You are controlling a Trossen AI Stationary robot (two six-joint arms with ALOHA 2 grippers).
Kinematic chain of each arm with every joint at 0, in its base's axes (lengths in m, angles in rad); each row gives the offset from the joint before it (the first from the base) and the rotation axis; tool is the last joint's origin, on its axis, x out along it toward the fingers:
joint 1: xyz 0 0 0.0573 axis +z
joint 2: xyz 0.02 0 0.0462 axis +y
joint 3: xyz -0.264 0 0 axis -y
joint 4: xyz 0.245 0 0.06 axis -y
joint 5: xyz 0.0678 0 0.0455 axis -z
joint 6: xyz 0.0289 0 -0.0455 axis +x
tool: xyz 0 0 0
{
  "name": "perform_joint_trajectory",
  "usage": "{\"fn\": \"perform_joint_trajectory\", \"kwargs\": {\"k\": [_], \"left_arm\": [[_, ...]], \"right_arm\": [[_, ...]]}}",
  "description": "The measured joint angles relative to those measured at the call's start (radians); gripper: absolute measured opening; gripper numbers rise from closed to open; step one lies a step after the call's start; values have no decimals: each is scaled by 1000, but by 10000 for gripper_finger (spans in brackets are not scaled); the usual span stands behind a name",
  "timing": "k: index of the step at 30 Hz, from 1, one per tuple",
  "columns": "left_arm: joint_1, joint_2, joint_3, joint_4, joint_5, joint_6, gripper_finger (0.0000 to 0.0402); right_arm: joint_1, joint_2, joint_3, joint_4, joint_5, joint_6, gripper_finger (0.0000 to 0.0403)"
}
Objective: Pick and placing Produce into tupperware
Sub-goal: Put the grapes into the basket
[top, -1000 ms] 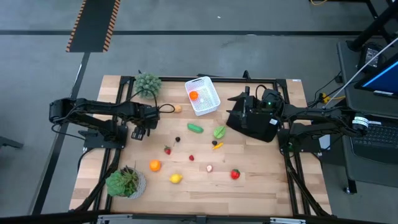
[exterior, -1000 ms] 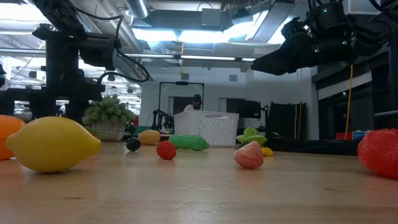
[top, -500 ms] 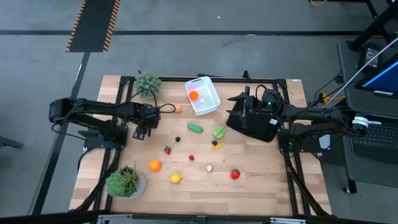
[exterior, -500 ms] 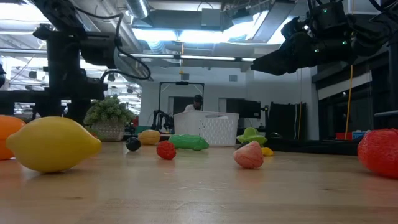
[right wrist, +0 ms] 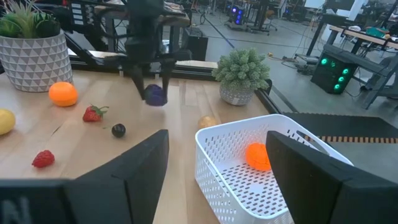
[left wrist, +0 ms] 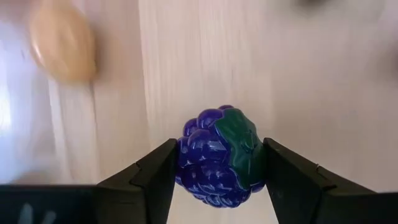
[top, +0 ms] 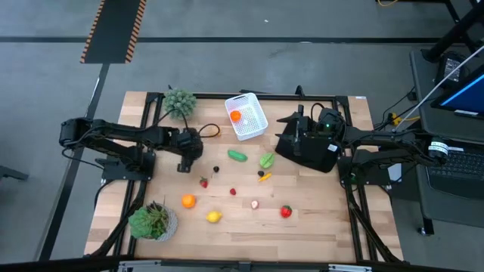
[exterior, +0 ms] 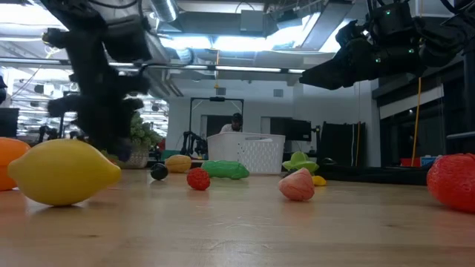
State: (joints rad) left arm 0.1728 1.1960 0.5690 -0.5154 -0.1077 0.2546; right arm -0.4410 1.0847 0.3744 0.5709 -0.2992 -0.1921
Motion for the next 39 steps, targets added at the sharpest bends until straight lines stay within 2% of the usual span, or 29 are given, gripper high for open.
{"fn": "perform_joint_trajectory", "kwargs": {"k": [4,16,23,27,34,39], "left_arm": [[1,-1,0,169,83,-55,204],[2,-1,1,682,98,-56,204],[1,-1,1,801,129,-43,204],[2,0,1,846,130,-43,203],[7,2,-121,1107,182,-65,203],[10,2,-212,1276,182,-81,203]], "right_arm": [[0,0,0,0,0,-18,271],[0,0,0,-42,-17,4,271],[1,0,0,-54,-117,5,271],[1,0,0,-54,-122,8,271],[34,17,-24,-14,-231,-23,271],[41,36,-83,153,-237,-10,271]]}}
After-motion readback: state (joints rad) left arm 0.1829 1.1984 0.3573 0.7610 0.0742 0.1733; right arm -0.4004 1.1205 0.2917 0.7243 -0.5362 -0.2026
